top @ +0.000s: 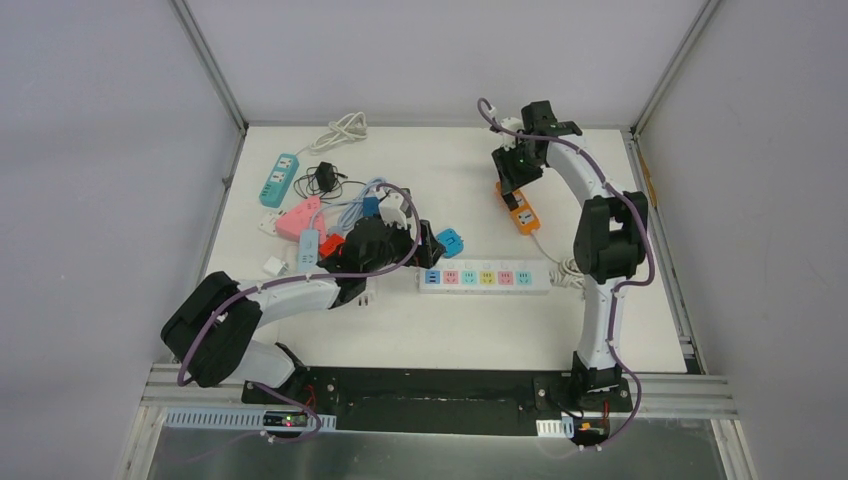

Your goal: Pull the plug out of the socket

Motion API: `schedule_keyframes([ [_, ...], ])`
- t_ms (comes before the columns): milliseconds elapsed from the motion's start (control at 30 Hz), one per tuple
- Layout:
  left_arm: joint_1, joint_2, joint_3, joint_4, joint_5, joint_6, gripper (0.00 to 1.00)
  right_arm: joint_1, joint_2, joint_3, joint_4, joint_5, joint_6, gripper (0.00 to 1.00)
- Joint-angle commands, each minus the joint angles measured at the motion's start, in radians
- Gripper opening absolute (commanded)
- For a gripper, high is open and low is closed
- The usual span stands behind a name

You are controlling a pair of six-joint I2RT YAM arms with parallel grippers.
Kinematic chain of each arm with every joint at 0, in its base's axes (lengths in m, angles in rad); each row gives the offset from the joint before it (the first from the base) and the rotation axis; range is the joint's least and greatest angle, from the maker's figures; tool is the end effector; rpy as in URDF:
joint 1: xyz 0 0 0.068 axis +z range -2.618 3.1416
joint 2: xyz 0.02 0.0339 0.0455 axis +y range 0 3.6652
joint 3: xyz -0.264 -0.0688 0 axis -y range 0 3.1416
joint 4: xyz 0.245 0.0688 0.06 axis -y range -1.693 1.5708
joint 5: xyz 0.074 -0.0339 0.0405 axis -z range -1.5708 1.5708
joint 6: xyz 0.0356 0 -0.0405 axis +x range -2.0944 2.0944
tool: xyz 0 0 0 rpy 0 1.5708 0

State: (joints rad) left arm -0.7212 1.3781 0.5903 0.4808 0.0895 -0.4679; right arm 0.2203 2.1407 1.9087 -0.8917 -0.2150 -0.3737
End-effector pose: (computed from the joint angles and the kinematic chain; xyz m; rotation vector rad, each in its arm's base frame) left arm 0.2150 -0.1933 0.2082 0.3139 1.9526 -0.8838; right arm 0.4489 0.1083 0.2397 -0.8441 2.5343 0.2408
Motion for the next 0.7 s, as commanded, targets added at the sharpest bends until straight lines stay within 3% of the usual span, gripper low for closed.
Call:
schedule_keyframes([
  [0,-0.007,0.021,0.045,0.066,0.032,-0.041,0.99,0.003,-0.028,-0.053,-0.028,-0.012,-0.022,0.5],
  [133,-0.007,0.025,0.047,0.068,0.035,-0.043,0.99,0.004,-0.074,-0.077,-0.009,-0.037,-0.015,0.57],
  [433,-0.007,0.023,0.044,0.07,0.037,-0.046,0.99,0.0,-0.079,-0.068,-0.003,0.018,-0.01,0.59],
  [667,-0.007,0.005,0.029,0.078,0.029,-0.05,0.99,-0.068,-0.09,-0.052,0.021,0.079,0.036,0.47],
])
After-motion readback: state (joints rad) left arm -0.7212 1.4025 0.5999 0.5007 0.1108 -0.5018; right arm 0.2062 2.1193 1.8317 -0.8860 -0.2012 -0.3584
